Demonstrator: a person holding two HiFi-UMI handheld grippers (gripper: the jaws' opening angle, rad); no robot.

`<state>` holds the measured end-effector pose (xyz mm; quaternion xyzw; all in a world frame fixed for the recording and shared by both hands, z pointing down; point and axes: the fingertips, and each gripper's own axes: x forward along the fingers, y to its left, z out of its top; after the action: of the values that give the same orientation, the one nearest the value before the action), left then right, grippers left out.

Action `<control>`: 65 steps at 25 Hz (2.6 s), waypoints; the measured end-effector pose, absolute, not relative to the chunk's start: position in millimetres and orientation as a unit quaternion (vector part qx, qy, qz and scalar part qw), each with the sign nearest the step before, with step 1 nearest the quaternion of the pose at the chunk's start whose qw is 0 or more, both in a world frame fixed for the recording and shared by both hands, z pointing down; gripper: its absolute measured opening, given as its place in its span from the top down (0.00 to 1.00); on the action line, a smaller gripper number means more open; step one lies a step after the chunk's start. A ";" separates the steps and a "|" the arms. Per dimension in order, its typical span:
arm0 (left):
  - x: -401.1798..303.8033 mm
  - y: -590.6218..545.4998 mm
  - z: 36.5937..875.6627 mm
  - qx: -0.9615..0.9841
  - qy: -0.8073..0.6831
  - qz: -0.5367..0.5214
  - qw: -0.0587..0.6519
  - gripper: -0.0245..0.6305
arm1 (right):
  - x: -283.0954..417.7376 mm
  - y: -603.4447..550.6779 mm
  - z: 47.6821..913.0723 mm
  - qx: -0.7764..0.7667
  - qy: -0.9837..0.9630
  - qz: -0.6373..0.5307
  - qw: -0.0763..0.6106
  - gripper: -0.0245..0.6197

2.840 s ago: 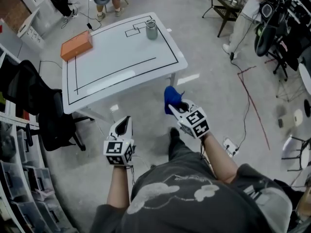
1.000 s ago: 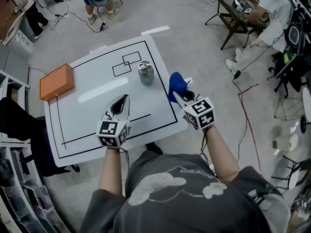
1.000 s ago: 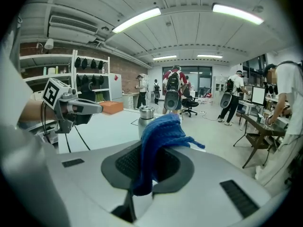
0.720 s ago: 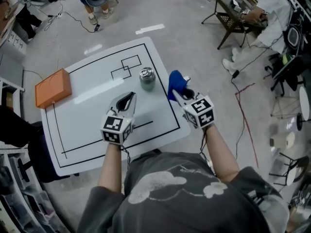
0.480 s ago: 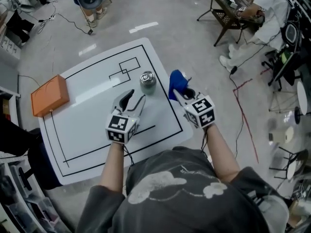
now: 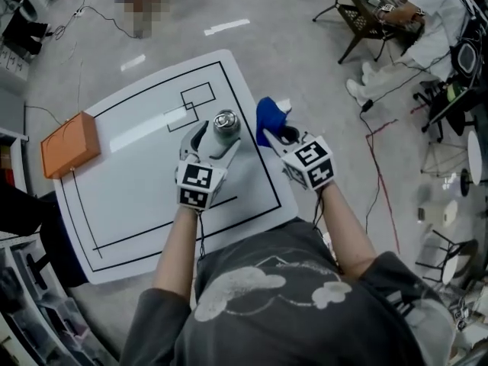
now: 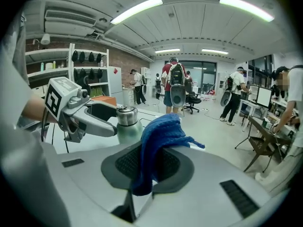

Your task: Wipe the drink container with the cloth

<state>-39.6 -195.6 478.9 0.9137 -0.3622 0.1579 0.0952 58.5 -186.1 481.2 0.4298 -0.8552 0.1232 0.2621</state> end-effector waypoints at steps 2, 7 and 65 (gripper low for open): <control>-36.1 -199.3 483.4 0.906 -0.375 0.172 0.099 0.44 | 54.9 -190.6 479.8 0.414 -0.863 0.121 0.261 0.89; -31.0 -207.4 498.2 0.889 -0.393 0.205 0.118 0.44 | 49.6 -197.1 478.0 0.374 -0.881 0.114 0.267 0.89; -48.3 -196.4 501.0 0.849 -0.475 0.179 0.148 0.49 | 38.7 -198.9 536.5 0.300 -0.863 0.146 0.379 0.89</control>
<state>-48.3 -196.4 501.0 0.8491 -0.4746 0.1789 0.1478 38.7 -198.9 536.5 0.3001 -0.8633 0.1457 0.3786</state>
